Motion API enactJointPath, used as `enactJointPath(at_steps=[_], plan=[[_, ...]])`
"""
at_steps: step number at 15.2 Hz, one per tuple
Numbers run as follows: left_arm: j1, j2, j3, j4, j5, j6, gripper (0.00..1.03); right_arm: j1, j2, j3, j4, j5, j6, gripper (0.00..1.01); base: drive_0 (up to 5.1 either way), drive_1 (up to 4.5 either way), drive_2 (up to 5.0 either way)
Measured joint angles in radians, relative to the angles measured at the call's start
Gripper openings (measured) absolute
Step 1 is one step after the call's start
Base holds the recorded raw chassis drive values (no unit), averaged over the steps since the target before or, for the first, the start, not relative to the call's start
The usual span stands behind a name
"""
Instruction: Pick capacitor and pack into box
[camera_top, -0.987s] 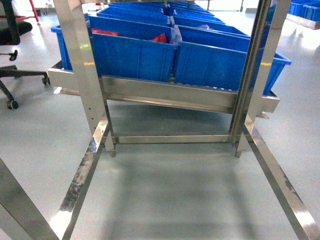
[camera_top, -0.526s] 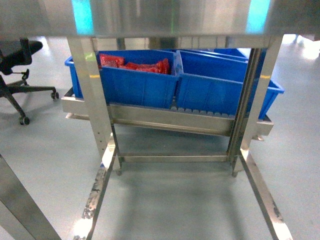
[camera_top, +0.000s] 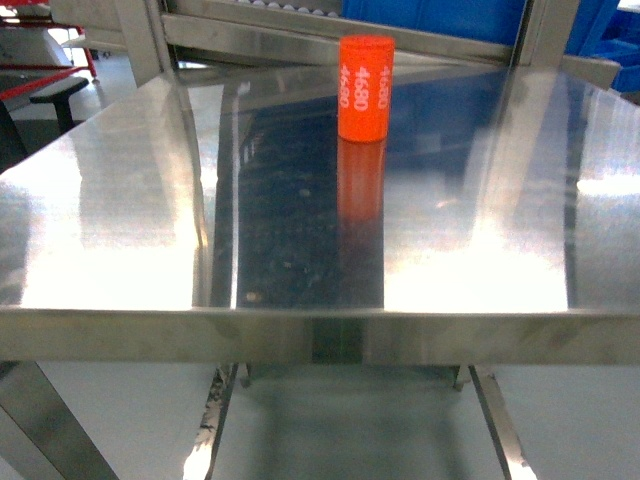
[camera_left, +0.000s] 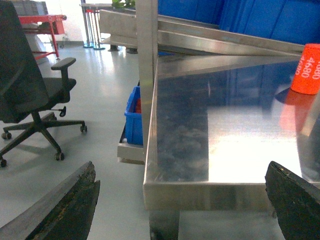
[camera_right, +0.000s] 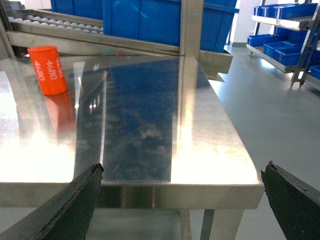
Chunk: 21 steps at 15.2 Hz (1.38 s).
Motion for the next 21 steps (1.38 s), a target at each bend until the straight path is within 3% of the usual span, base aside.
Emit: enactJointPath(at_steps=[21], plan=[[0.0, 0.0, 0.0, 0.0, 0.002, 0.0, 0.98, 0.0, 0.0, 0.0, 0.0, 0.0, 0.0, 0.98, 0.0, 0.0, 0.0]])
